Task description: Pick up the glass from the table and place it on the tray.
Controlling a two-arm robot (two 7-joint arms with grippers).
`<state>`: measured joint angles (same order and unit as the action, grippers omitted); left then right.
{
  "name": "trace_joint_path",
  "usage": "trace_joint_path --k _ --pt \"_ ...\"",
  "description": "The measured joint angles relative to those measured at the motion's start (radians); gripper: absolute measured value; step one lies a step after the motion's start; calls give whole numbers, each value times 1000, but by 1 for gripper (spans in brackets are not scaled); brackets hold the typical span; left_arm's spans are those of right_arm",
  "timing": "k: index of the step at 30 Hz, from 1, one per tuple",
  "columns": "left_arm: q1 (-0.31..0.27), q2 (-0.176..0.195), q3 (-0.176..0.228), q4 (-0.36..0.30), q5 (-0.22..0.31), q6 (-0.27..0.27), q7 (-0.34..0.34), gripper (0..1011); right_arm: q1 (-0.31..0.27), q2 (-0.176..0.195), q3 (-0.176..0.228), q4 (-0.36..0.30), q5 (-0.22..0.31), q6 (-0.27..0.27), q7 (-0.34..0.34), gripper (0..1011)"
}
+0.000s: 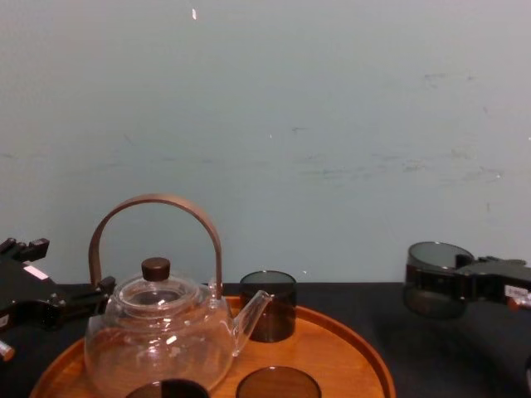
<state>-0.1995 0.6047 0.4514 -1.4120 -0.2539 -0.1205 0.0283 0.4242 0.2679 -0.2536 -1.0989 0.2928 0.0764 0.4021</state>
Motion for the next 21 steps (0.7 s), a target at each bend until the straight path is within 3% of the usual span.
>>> trace_joint_path --k 8,21 --pt "0 0 0 0 0 0 0 1009 -8 -7 -37 -32 15 9 18 912" --pt "0 0 0 0 0 0 0 1010 7 -35 -104 -21 35 10 40 912"
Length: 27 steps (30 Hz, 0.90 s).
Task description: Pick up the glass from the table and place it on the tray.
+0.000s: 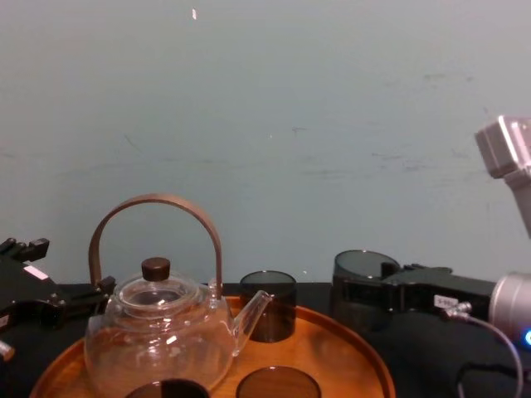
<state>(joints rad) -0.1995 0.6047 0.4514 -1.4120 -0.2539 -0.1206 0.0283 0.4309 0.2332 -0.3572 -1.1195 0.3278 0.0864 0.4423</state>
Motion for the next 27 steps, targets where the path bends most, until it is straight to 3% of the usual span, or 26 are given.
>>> trace_joint_path --k 9,27 --pt "0 0 0 0 0 0 0 1010 10 -14 -34 21 5 -8 8 911" --pt "0 0 0 0 0 0 0 1010 30 -32 -61 75 15 -17 13 912"
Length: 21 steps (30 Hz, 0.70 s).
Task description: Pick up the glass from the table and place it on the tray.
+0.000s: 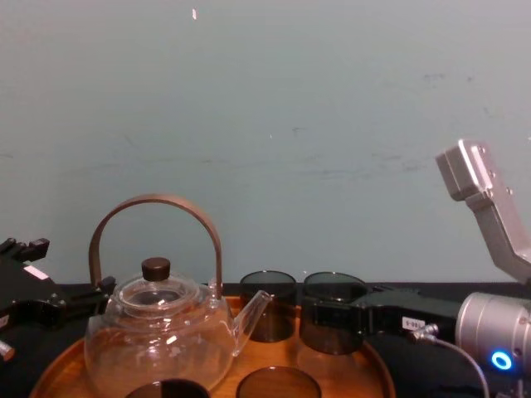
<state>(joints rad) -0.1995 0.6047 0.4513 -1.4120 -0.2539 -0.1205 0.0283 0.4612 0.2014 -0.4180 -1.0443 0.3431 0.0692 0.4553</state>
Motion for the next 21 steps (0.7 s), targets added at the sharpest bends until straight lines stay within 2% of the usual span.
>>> trace_joint_path --k 21 --pt "0 0 0 0 0 0 0 1010 17 -18 -12 46 28 30 7 912"
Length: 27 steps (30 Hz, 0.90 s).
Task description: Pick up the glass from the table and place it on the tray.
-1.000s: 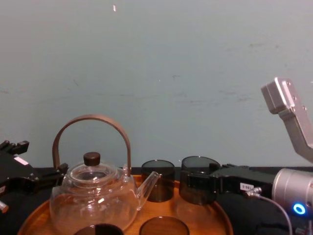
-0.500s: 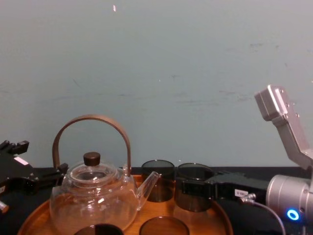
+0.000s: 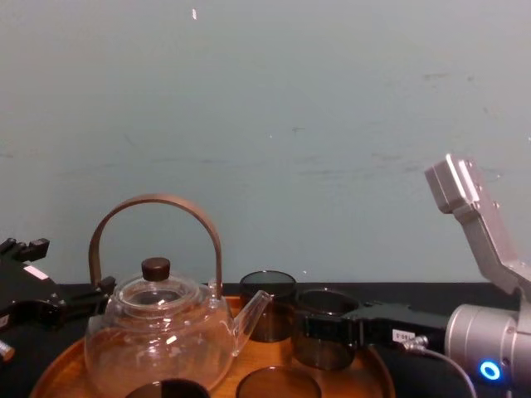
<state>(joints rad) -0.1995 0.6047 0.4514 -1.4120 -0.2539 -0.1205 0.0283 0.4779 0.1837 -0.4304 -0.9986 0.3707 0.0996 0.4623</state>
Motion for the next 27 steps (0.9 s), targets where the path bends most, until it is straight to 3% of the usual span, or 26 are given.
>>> trace_joint_path --k 24,27 --pt "0 0 0 0 0 0 0 1010 3 0 -14 4 -22 -8 -14 912" --pt "0 0 0 0 0 0 0 1010 3 0 -14 4 -21 -8 -14 970"
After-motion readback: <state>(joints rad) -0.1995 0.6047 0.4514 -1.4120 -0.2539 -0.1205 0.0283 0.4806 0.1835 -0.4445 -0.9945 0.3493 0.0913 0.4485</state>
